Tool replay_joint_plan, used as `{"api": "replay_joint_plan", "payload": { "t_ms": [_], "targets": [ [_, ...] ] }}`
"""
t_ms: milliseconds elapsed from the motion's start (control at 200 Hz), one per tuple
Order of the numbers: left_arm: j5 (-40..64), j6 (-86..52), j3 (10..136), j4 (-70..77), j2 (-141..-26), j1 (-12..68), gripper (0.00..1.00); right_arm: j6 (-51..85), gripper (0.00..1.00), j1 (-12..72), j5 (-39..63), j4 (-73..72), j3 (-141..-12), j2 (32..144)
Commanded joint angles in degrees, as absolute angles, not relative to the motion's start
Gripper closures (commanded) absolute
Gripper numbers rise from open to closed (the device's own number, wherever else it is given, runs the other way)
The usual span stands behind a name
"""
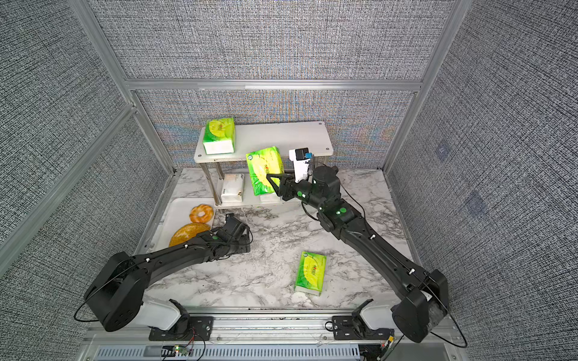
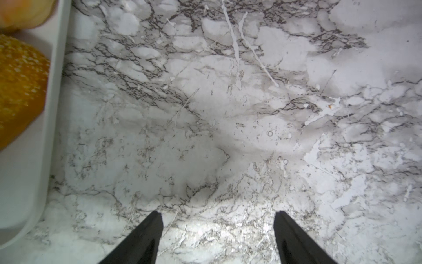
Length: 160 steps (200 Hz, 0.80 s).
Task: Place the tissue boxes on the shelf by color
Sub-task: Place a box of tissues on the shelf.
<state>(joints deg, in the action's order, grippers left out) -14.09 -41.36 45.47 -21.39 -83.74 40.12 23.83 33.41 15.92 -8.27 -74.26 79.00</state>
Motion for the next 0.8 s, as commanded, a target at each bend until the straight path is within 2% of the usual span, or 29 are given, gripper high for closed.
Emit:
{"api": "replay_joint_plan", "payload": {
  "t_ms": [0,796],
  "targets": [
    [-14.9,-41.1,45.9,-20.8,-84.2,40.5,0.18,23.5,0.48,33.0,12.8,-12.4,-78.1,80.8],
    [-15.1,-41.3,47.7,-20.5,-86.6,42.6,0.18,30.1,0.48,30.0,7.6,-8.8,-103.7,100.7]
  ]
}}
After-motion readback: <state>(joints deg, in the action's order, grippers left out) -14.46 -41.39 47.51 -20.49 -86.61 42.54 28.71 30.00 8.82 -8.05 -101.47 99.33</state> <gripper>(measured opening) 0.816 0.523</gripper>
